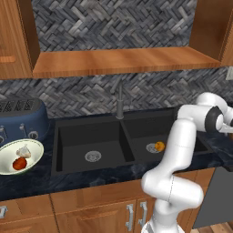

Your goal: There is a mixed pile of frozen fruits and vegetables on the counter. Locate all the frozen vegetables and place the items in a bowl on the counter. Take all the frozen fruits and defrost them in a running sink.

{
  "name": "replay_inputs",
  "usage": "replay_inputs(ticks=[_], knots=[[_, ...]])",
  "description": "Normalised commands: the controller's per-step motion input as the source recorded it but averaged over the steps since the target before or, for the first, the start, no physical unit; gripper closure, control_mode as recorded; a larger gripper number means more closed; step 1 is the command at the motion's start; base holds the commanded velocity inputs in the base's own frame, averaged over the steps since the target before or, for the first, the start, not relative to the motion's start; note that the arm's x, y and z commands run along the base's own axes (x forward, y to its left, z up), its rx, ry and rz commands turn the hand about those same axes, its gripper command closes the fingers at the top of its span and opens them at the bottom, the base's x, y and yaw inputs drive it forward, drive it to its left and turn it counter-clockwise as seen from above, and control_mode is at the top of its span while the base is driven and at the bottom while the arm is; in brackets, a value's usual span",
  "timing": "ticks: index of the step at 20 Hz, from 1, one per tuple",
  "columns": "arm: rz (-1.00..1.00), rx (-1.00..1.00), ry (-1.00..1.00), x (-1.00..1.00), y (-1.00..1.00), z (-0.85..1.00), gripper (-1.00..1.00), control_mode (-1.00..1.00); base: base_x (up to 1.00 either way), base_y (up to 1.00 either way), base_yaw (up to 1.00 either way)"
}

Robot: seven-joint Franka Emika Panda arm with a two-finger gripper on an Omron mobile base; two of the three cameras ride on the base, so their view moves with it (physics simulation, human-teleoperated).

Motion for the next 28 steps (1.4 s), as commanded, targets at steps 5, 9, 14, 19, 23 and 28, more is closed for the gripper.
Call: replay_inputs(ticks=[5,9,14,19,23,28], knots=[[0.0,0.05,0.0,0.0,-0.07,-0.19,-1.0,-1.0,0.0,0.0,0.0],[0.0,0.01,0.0,0.01,0.0,-0.22,1.0,-1.0,0.0,0.0,0.0],[0.0,0.0,0.02,0.06,0.0,-0.07,1.0,-1.0,0.0,0.0,0.0],[0.0,-0.02,0.0,0.07,0.15,0.12,1.0,-1.0,0.0,0.0,0.0],[0.01,-0.02,0.0,0.0,0.43,0.36,1.0,-1.0,0.0,0.0,0.0],[0.03,-0.01,0.0,0.0,0.64,0.28,1.0,-1.0,0.0,0.0,0.0]])
